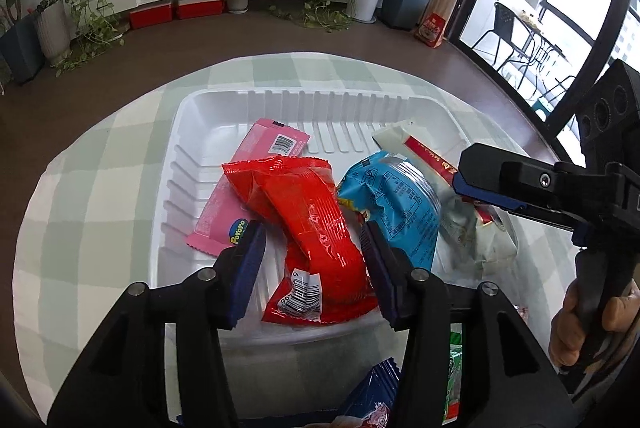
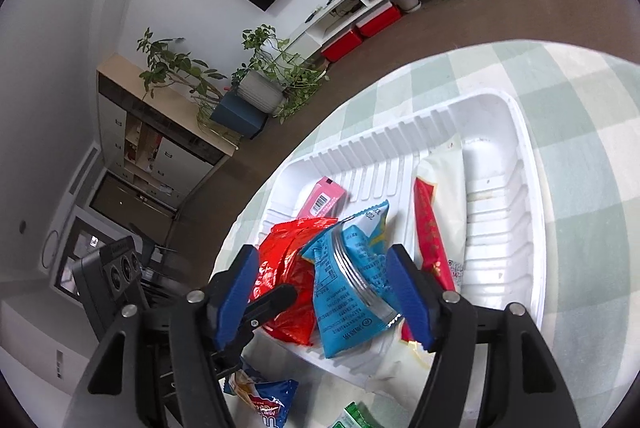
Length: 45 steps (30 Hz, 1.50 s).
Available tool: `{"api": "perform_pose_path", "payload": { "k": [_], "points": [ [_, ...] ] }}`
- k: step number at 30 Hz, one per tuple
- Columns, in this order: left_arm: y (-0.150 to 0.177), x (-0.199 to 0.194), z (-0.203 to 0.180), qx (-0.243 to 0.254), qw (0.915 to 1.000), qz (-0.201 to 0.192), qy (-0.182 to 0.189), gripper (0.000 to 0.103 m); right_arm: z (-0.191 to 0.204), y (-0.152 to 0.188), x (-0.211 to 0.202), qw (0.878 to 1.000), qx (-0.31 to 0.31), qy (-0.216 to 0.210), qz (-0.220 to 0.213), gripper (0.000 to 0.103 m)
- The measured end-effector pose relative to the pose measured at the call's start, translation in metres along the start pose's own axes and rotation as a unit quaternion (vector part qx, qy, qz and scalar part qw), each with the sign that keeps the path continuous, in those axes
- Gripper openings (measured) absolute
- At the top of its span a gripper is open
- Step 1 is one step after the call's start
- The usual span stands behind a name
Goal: Organize snacks
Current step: 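Open both tools to drop the red bag and blue packet into the white tray, then move the left tool to the orange bar while the right tool approaches the clear orange-print packet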
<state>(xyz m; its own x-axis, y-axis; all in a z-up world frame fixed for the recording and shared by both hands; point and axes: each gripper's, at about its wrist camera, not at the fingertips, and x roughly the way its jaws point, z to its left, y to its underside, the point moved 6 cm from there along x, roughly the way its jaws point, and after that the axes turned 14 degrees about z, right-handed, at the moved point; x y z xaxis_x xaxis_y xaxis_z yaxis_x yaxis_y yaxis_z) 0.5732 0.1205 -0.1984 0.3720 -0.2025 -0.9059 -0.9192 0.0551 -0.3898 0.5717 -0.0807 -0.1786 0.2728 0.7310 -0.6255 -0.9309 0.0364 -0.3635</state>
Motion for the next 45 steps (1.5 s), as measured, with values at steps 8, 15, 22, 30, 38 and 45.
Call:
{"api": "perform_pose_path", "payload": {
  "k": [8,15,22,30,38,45],
  "points": [
    [0.013,-0.039,0.001,-0.004,0.9990,-0.042,-0.015,0.050,0.027,0.023,-0.025,0.998,-0.052,0.008,-0.024,0.072],
    [0.061,-0.085,-0.009,0.012,0.9977,-0.067,-0.008,0.052,0.058,0.064,-0.057,0.992,-0.119,0.035,-0.036,0.074],
    [0.136,-0.115,-0.025,0.040,0.9975,-0.058,0.001,0.052,0.069,0.126,-0.074,0.978,-0.184,0.092,-0.027,0.078],
    [0.226,-0.118,-0.051,0.116,0.9930,-0.018,-0.006,0.053,0.056,0.186,-0.081,0.977,-0.187,0.105,-0.005,0.078],
    [0.280,-0.104,-0.090,0.244,0.9690,0.032,-0.020,0.053,0.050,0.221,-0.078,0.978,-0.180,0.107,0.006,0.078],
    [0.297,-0.076,-0.107,0.350,0.9303,0.087,-0.064,0.053,0.053,0.240,-0.076,0.976,-0.188,0.110,0.011,0.079]
  ]
}}
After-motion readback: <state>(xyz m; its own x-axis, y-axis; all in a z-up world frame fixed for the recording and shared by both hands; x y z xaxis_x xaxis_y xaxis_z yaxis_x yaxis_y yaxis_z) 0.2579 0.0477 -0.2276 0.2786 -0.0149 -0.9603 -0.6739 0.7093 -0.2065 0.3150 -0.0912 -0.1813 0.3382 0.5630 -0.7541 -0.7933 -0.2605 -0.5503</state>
